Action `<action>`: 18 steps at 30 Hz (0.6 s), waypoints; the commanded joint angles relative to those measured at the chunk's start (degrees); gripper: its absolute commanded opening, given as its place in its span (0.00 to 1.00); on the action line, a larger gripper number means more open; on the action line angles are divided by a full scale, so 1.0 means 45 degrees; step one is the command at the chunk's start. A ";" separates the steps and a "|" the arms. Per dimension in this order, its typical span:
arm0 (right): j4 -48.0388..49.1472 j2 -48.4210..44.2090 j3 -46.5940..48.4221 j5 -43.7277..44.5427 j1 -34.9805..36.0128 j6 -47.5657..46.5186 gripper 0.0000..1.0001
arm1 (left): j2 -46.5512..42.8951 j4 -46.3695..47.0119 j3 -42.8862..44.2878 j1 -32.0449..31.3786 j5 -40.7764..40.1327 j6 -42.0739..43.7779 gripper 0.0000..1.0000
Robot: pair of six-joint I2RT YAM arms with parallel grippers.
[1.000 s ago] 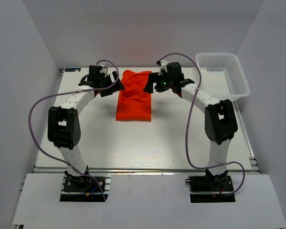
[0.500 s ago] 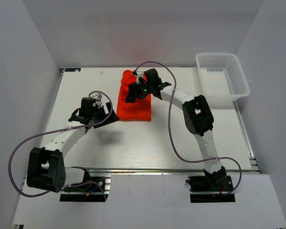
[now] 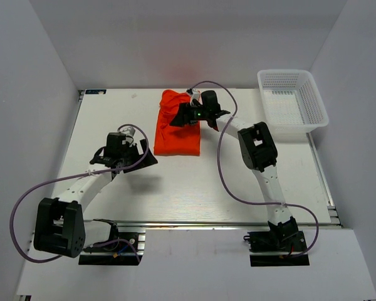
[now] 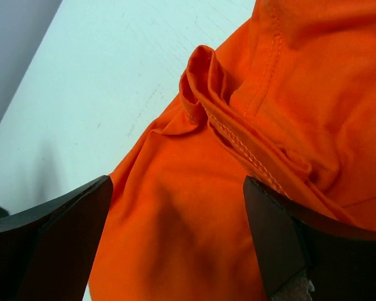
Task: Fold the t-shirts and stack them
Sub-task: Fold the folded rectangular tshirt in 1/3 of the way
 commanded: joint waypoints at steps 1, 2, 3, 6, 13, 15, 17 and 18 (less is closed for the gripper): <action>0.0029 -0.0540 0.0772 -0.0982 -0.0028 0.0468 0.90 | 0.0337 0.0406 0.0395 -0.0030 0.0231 0.0385 1.00; -0.0671 -0.0737 0.1045 -0.1061 -0.0008 -0.0094 0.90 | 0.0474 0.0580 0.0511 -0.0030 0.0231 0.0386 1.00; -0.1258 -0.0932 0.1512 -0.0984 0.0069 -0.0235 0.90 | 0.0765 0.0582 0.0628 -0.0030 0.0231 0.0386 1.00; -0.1829 -0.2493 0.0953 -0.0051 0.0109 -0.0919 0.90 | 0.1333 0.0894 0.1095 -0.0030 0.0231 0.0504 1.00; -0.1947 -0.6615 -0.5676 0.3681 0.0012 -0.1525 0.90 | 0.3422 0.1480 0.2307 -0.0030 -0.0296 0.0894 1.00; -0.2180 -0.7395 -0.6429 0.4132 -0.0008 -0.1526 0.90 | 0.4259 0.1597 0.2756 -0.0030 -0.0296 0.0894 1.00; -0.2473 -0.7787 -0.7543 0.4622 -0.0009 -0.1545 0.90 | 0.4886 0.1597 0.3262 -0.0030 -0.0296 0.1031 1.00; -0.2494 -0.7905 -0.7894 0.4777 0.0011 -0.1487 0.90 | 0.5179 0.1404 0.3478 -0.0030 -0.0296 0.1166 1.00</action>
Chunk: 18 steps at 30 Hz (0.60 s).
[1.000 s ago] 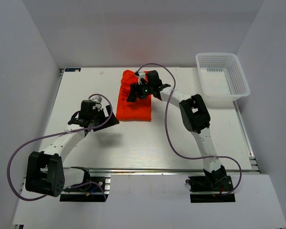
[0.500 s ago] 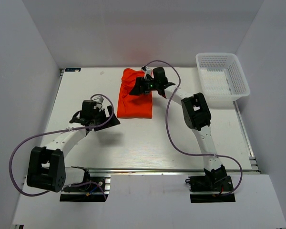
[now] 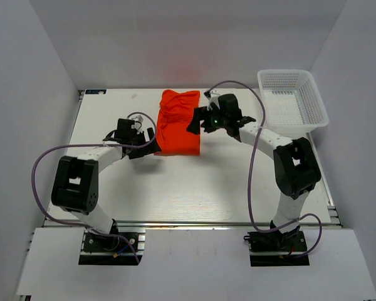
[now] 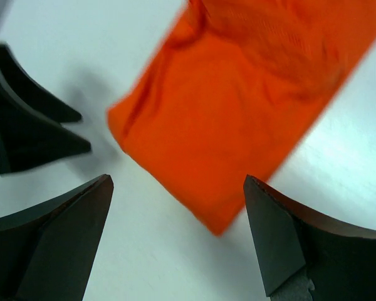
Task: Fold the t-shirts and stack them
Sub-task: Fold the folded rectangular tshirt in 1/3 of the way, then grab one side of the 2/3 rectangular tshirt with both arms
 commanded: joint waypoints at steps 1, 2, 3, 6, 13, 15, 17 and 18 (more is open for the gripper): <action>-0.1151 -0.0009 -0.1286 0.1461 -0.0062 -0.0238 0.90 | 0.0998 -0.0011 0.0906 -0.0030 -0.0112 0.0400 1.00; -0.1253 -0.0087 -0.1733 0.1365 -0.0042 -0.0161 0.90 | 0.1216 -0.0012 0.1062 -0.0030 -0.0228 0.0400 1.00; -0.1176 -0.0087 -0.1931 0.1286 -0.0023 -0.0160 0.90 | 0.1412 0.0123 0.1064 -0.0030 -0.0229 0.0400 1.00; -0.1078 0.0183 -0.2362 0.0895 -0.0062 -0.0063 0.90 | 0.2037 0.0668 0.1064 -0.0030 0.0218 0.0400 0.94; -0.0844 0.1045 -0.2478 -0.0432 0.0036 0.0581 0.90 | 0.2994 0.1217 0.1064 -0.0030 0.1703 0.0713 0.58; -0.0163 0.1201 -0.2615 -0.0434 -0.0003 0.0680 0.87 | 0.2996 0.1412 0.0907 -0.0030 0.1900 0.0829 0.54; -0.0082 0.1454 -0.2577 -0.0433 -0.0022 0.0680 0.84 | 0.3112 0.1648 0.0751 -0.0030 0.2172 0.0830 0.46; 0.0112 0.1514 -0.2577 -0.0433 -0.0023 0.0699 0.78 | 0.3113 0.1783 0.0751 -0.0030 0.2173 0.0830 0.43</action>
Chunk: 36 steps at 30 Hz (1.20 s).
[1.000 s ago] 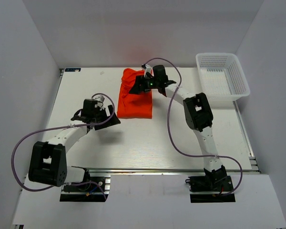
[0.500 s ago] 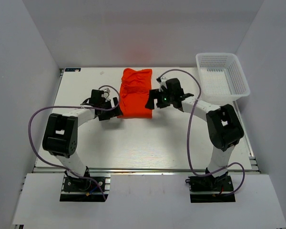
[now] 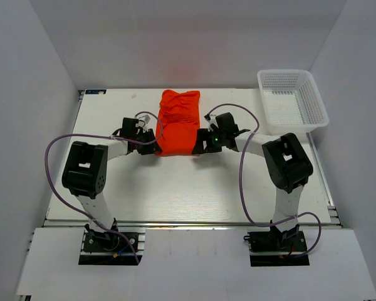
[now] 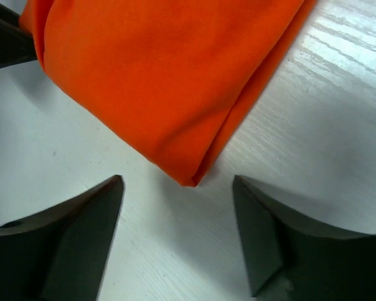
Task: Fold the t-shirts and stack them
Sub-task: Grab one side of the 2/3 rectangular tshirt with both arms, then fold the long partially folded tshirt into a neat square
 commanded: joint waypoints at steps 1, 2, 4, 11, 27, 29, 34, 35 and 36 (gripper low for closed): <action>0.0575 0.0465 -0.0056 -0.0292 -0.0003 0.0257 0.72 | 0.0247 -0.0027 -0.0288 -0.0059 0.0817 0.0247 0.36; 0.0575 0.0659 -0.0017 -0.0370 -0.0003 0.0296 0.67 | 0.0402 -0.0027 -0.0288 -0.0059 0.0936 0.0247 0.30; 0.0594 0.0699 0.0022 -0.0624 0.0016 0.0297 0.47 | 0.0403 -0.0027 -0.0288 -0.0059 0.0937 0.0247 0.04; 0.1239 -0.0529 -0.1012 -0.0235 -0.0003 0.0141 0.00 | -0.0942 0.0383 -0.1205 -0.0059 0.1757 -0.0025 0.00; -0.1063 -0.9882 -0.6832 -0.1152 0.0583 0.0649 0.00 | -0.9923 -0.2269 -0.5132 -0.0450 0.4706 -0.1218 0.00; -0.1884 -1.1543 -0.6892 -0.1016 0.0641 0.0649 0.00 | -1.0978 -0.3324 -0.5132 -0.0450 0.4706 -0.1218 0.00; -0.3331 -1.3945 -0.6209 -0.1093 0.0622 0.0532 0.00 | -1.2564 -0.4829 -0.4139 -0.0450 0.5056 -0.1334 0.00; -0.3389 -1.4046 -0.6131 -0.1132 0.0622 0.0531 0.00 | -1.2565 -0.4948 -0.4001 -0.0450 0.5058 -0.1335 0.00; -0.3506 -1.4182 -0.5995 -0.1132 0.0602 0.0570 0.00 | -1.2565 -0.4949 -0.3864 -0.0450 0.5213 -0.1451 0.00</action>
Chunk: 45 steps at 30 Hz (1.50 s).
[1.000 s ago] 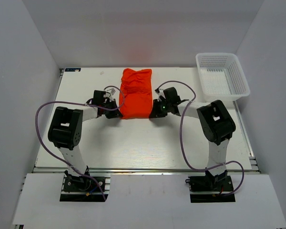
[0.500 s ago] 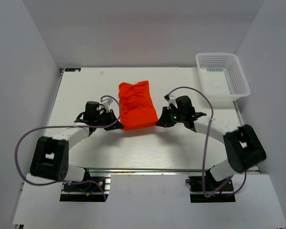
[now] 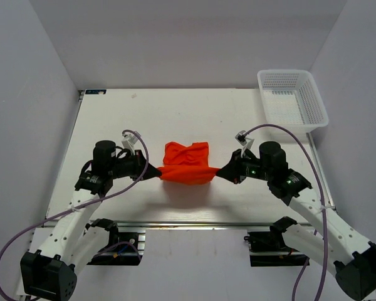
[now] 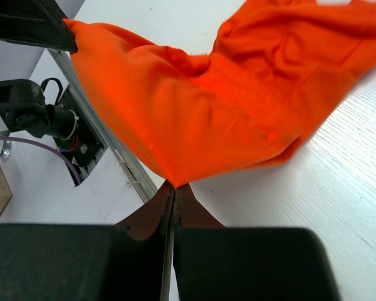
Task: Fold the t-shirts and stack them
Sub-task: Fold the long partially folded tshirt into a neat square
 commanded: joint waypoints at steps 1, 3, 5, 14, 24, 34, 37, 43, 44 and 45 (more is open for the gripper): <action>-0.0928 -0.0519 0.0651 -0.0030 -0.0063 -0.0076 0.00 | -0.0092 -0.1044 0.0906 0.0036 0.0440 -0.0155 0.00; -0.1045 -0.0463 0.0806 0.0183 -0.0063 -0.0017 0.00 | -0.0092 -0.1296 0.1200 0.0036 0.0227 -0.0155 0.00; -0.0851 -0.0288 0.1021 0.0321 -0.0083 0.0021 0.00 | -0.0092 -0.0950 0.1358 0.0036 0.0051 -0.0389 0.00; -0.0421 0.1662 0.2114 0.1825 -0.0141 0.0296 0.00 | 0.1915 0.0441 0.1786 0.0036 -0.0924 -0.1033 0.00; -0.1161 0.4455 0.4692 0.3875 -0.0336 -0.0075 0.00 | 0.4726 0.0579 0.4285 0.0290 -0.2938 -0.1230 0.00; -0.1651 0.7133 0.6646 0.4034 -0.0903 -0.0310 0.00 | 0.7464 -0.0142 0.6784 0.0290 -0.3856 -0.1230 0.00; -0.1690 0.8383 0.7193 0.3662 -0.1234 -0.0349 0.00 | 0.8224 -0.0282 0.7235 0.0290 -0.4305 -0.1230 0.00; -0.1922 1.0590 0.8985 0.2531 -0.1742 -0.0310 0.00 | 0.9983 -0.0438 0.8327 0.0290 -0.4425 -0.1366 0.00; -0.1963 1.1288 0.9165 0.2394 -0.1820 -0.0233 0.00 | 1.0604 -0.0438 0.8485 0.0290 -0.4269 -0.1366 0.00; -0.1983 1.1508 0.9341 0.2180 -0.1937 -0.0155 0.00 | 1.0920 -0.0438 0.8641 0.0290 -0.4113 -0.1366 0.00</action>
